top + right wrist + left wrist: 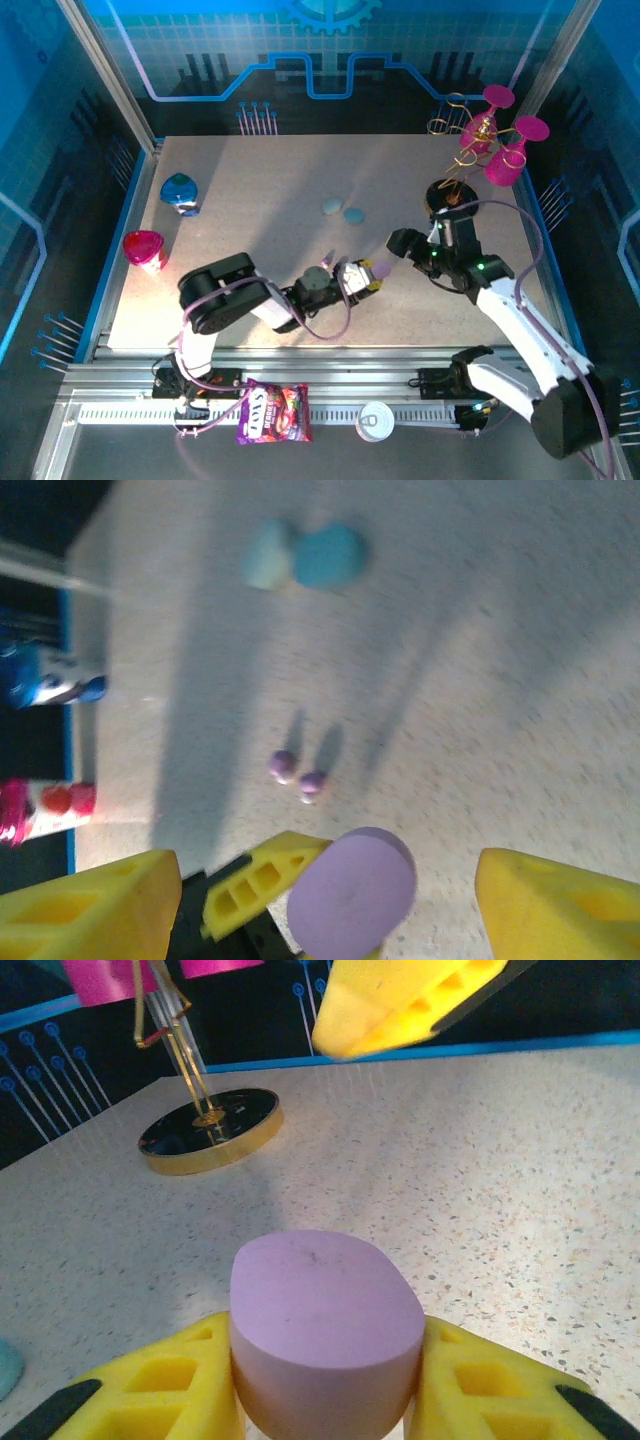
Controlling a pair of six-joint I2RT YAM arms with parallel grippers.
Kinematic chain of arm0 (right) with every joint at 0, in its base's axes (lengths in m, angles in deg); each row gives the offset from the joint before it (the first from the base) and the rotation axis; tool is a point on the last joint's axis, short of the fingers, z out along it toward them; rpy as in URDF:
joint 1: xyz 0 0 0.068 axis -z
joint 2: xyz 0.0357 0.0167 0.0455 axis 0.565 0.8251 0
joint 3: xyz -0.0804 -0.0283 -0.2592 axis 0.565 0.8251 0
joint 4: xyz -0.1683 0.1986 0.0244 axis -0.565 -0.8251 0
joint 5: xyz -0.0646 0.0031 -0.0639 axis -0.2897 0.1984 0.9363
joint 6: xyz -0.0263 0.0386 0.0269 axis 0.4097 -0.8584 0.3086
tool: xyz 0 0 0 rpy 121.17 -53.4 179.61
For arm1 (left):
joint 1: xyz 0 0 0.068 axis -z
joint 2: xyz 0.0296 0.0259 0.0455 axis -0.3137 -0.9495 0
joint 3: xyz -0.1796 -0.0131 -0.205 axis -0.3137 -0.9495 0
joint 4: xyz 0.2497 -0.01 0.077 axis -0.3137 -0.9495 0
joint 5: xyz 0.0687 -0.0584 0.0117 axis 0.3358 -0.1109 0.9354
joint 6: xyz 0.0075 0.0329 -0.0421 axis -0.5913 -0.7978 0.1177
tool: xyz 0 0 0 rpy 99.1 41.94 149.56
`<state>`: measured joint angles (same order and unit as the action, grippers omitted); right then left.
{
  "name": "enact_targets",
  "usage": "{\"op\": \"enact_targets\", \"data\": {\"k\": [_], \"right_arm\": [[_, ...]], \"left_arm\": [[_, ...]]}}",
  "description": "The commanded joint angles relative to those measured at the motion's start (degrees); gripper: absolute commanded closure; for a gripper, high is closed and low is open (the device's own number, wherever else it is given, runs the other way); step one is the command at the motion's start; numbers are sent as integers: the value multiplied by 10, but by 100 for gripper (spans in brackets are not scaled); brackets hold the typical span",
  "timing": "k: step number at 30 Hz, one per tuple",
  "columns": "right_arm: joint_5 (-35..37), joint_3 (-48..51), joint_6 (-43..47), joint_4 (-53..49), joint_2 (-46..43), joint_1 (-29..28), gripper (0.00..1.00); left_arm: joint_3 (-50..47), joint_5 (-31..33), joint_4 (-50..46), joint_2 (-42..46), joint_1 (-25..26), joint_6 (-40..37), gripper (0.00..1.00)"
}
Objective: Insert the wireless bluetooth earbuds into the charging case
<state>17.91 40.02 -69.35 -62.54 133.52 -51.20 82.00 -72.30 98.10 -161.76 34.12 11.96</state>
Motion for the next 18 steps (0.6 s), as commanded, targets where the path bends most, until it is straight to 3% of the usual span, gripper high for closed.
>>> {"op": "enact_targets", "data": {"k": [1,5,13,15,18], "right_arm": [[-69,13,167,84,-43,5,22],[-160,-15,274,71,-55,-6,21],[-257,3,426,102,-101,-52,28],[-308,-4,480,78,-101,-62,29],[-311,-40,549,15,-85,-92,32]], "left_arm": [[-29,-135,30,72,-48,115,75],[-55,-263,39,134,-100,203,75],[-63,-466,21,251,-186,354,75],[-61,-505,-11,282,-195,364,74],[-62,-528,-72,329,-197,346,74]]}}
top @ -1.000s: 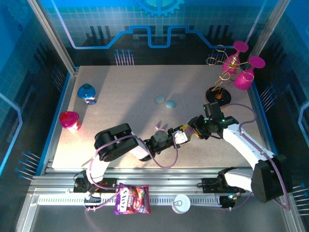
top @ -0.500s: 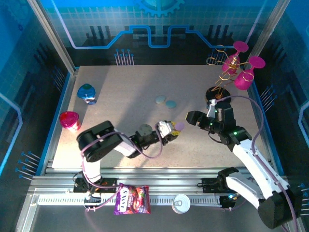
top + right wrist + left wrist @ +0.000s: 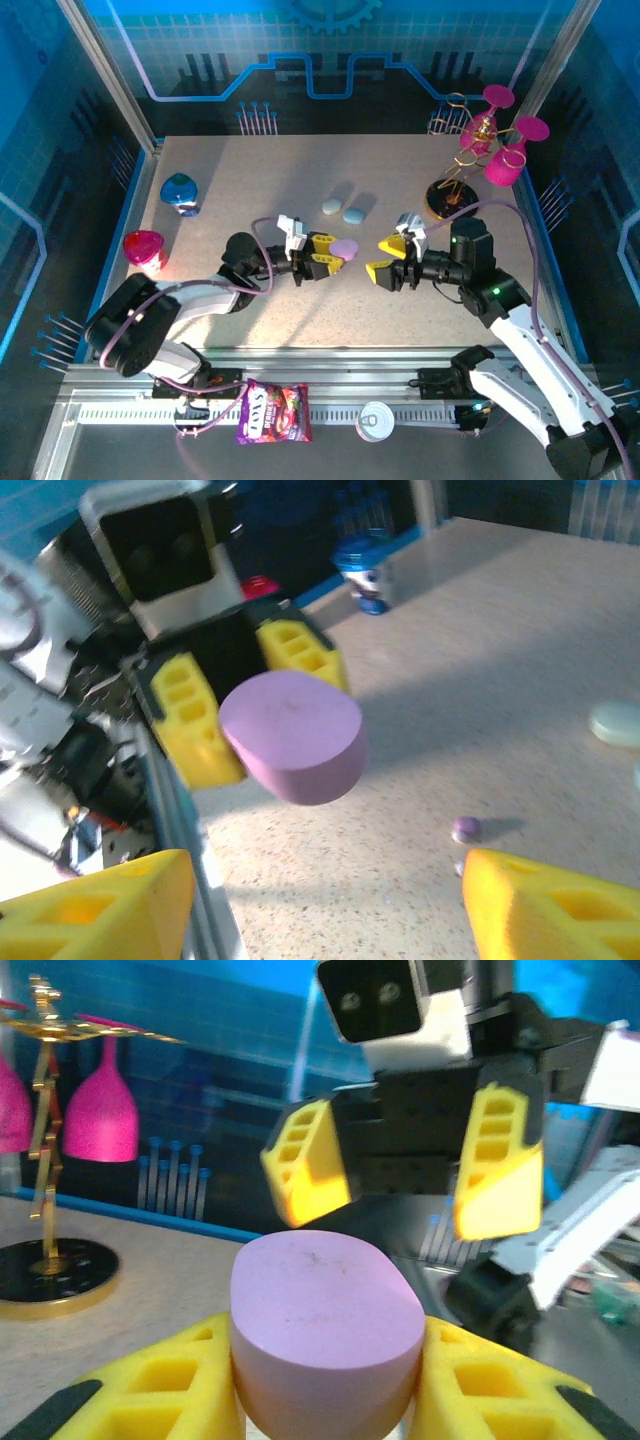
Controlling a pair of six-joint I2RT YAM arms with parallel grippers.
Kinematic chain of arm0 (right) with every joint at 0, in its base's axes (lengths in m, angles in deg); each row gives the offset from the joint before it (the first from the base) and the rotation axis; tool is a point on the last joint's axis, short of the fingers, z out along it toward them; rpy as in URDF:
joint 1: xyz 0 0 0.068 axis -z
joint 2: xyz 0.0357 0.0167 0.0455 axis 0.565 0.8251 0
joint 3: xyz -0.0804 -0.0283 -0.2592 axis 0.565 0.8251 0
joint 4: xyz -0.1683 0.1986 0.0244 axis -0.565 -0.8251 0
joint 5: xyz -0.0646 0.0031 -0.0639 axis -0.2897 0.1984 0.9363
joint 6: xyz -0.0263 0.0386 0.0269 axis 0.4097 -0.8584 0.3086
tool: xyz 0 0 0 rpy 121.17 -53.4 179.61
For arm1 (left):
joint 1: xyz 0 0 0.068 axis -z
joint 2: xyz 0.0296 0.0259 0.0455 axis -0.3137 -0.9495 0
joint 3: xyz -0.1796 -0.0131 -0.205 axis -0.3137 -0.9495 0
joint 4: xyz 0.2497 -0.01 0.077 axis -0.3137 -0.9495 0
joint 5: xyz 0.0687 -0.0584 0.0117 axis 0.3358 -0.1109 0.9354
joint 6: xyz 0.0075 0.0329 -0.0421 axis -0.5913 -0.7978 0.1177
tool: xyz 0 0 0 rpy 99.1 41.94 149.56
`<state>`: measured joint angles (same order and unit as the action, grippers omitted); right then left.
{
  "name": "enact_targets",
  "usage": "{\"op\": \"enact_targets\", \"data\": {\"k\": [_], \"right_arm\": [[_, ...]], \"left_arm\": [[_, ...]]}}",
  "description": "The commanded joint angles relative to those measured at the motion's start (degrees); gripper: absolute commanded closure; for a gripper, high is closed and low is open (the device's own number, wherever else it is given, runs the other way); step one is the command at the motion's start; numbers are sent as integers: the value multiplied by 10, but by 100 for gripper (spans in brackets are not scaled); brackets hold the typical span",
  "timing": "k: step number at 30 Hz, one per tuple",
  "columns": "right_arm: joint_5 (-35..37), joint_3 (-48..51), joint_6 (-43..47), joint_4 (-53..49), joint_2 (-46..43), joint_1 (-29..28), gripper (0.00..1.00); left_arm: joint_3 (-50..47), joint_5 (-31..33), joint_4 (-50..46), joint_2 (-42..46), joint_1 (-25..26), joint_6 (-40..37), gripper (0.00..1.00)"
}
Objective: Insert the wireless bluetooth earbuds into the charging case
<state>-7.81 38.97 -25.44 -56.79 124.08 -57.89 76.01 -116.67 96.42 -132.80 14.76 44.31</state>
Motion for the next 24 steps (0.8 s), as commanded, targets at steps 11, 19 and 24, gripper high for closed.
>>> {"op": "enact_targets", "data": {"k": [11,19,24], "right_arm": [[-18,-121,192,-79,84,-129,40],[-24,-155,209,-74,136,-144,51],[-31,-166,215,-86,149,-144,63]], "left_arm": [[3,-99,-137,112,-3,-14,75],[4,-104,-123,118,-3,-9,75],[3,-102,-126,122,-3,-17,75]]}}
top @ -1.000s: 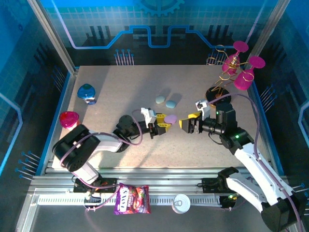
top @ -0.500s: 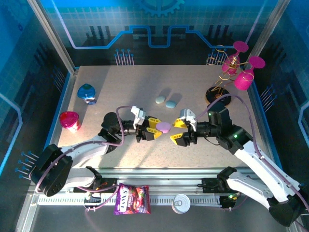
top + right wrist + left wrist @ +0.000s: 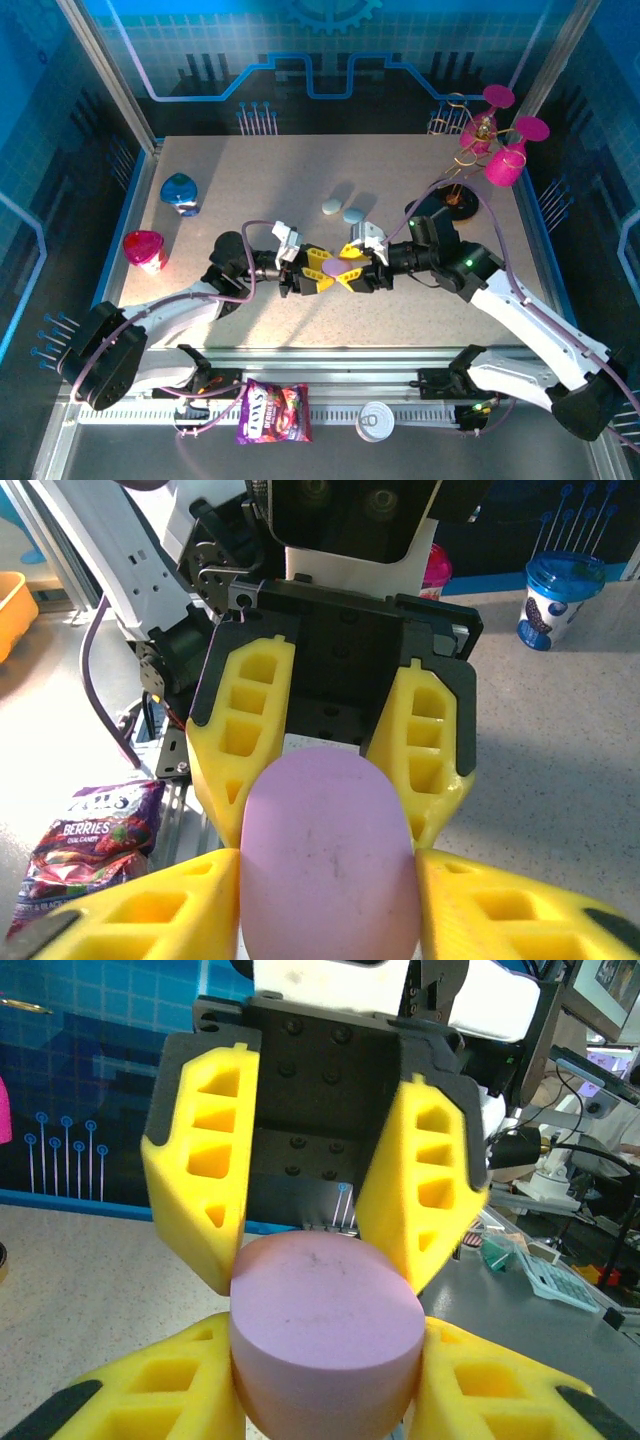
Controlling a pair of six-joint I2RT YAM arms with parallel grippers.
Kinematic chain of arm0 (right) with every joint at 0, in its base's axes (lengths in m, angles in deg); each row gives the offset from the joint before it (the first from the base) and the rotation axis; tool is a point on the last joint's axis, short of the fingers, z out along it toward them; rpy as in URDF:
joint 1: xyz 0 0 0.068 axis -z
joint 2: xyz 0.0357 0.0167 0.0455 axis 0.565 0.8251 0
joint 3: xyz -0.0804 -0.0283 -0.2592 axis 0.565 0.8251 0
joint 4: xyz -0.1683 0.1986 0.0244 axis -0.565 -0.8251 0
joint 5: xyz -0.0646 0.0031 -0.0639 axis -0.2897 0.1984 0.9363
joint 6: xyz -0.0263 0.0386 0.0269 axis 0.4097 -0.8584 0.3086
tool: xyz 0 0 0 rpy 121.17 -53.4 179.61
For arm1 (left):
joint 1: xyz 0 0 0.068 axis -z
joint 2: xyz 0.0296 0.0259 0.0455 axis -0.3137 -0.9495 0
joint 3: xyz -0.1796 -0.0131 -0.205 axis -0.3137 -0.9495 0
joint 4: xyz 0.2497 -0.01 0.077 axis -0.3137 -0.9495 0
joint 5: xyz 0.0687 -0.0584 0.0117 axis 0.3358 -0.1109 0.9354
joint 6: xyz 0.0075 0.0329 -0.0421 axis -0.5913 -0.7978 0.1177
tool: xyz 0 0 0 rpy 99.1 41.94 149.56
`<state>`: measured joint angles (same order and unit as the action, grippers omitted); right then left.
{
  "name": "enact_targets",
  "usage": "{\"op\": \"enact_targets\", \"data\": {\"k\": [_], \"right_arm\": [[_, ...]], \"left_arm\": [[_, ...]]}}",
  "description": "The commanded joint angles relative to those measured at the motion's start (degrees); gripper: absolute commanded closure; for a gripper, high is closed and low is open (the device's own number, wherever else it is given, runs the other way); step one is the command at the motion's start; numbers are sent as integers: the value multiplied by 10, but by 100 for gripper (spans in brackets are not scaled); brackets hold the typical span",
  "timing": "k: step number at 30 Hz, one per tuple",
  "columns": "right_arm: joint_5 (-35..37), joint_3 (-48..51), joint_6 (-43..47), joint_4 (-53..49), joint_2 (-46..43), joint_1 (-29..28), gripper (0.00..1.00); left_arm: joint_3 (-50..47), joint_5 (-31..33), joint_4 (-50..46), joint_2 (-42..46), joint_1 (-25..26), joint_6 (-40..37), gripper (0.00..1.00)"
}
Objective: Insert the wireless bluetooth earbuds into the charging case
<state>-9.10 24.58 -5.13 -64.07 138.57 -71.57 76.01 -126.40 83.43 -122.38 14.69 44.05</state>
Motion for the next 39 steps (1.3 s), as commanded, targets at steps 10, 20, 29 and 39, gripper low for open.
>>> {"op": "enact_targets", "data": {"k": [10,20,29,39], "right_arm": [[-35,-3,-20,37,-20,1,72],[-32,22,-42,85,-28,9,73],[-28,23,-42,85,-25,9,73],[6,19,-43,85,-19,10,50]], "left_arm": [[-1,16,25,13,-3,-15,46],[-1,24,89,-8,-2,27,41],[1,20,102,-21,-2,34,51],[2,12,106,-23,-2,30,75]]}}
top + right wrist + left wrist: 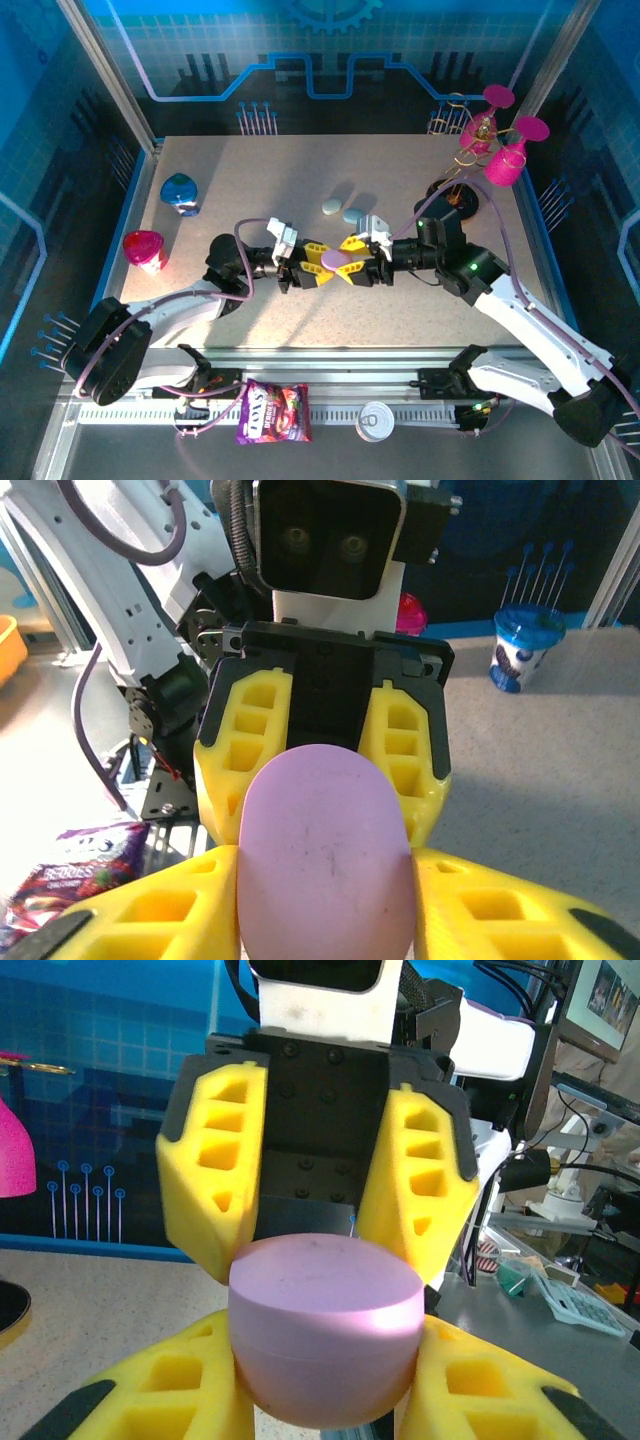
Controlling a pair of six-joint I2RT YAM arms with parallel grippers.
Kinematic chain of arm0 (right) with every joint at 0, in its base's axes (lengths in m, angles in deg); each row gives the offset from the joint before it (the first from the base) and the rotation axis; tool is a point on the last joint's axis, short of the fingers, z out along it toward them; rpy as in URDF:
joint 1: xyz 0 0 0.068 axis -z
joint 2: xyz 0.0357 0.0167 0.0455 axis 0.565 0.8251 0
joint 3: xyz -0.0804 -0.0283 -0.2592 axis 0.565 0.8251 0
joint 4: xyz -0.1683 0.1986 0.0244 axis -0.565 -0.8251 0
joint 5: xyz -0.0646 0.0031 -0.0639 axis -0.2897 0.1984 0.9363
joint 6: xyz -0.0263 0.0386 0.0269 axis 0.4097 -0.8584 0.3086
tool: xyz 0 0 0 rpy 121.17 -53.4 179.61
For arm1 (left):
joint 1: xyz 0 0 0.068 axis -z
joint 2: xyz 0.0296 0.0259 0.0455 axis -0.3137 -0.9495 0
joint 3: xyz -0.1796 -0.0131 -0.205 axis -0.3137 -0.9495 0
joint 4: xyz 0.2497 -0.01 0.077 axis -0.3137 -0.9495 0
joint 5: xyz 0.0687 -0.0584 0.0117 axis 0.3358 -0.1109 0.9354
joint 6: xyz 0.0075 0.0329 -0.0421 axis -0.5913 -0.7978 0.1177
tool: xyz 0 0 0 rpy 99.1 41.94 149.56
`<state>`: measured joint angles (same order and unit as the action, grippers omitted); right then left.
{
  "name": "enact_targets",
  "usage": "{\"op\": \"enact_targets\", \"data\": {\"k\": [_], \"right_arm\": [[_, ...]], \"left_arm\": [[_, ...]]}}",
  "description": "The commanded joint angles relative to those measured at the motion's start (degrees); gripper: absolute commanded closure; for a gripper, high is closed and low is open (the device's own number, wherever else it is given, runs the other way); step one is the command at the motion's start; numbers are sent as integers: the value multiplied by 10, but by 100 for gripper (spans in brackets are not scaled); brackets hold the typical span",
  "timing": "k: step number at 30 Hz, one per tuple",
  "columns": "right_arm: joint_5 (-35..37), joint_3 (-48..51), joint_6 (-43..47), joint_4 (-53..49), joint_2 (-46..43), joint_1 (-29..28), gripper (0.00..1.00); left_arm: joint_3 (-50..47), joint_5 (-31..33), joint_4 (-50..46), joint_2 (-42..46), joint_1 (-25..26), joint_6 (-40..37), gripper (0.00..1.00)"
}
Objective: Insert the wireless bluetooth earbuds into the charging case
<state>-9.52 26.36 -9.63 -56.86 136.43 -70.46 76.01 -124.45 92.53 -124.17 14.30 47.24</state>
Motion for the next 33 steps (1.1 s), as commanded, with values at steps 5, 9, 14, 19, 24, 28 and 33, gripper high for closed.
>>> {"op": "enact_targets", "data": {"k": [5,9,14,19,24,28,33], "right_arm": [[49,2,-6,21,3,6,34],[55,4,-22,35,-1,19,30],[64,7,-37,42,-11,34,27],[71,14,-59,47,-19,43,26],[83,11,-73,40,-16,51,24],[74,6,-71,35,-17,51,22],[53,5,-83,37,-28,51,9]], "left_arm": [[0,-13,14,-3,2,-8,76],[-2,-15,-2,1,2,-23,75],[-3,-16,-29,12,1,-47,75],[-3,-16,-52,21,2,-64,75],[-3,-16,-48,27,2,-67,75],[-6,-11,-49,26,2,-72,75],[-19,15,-39,26,1,-90,74]]}}
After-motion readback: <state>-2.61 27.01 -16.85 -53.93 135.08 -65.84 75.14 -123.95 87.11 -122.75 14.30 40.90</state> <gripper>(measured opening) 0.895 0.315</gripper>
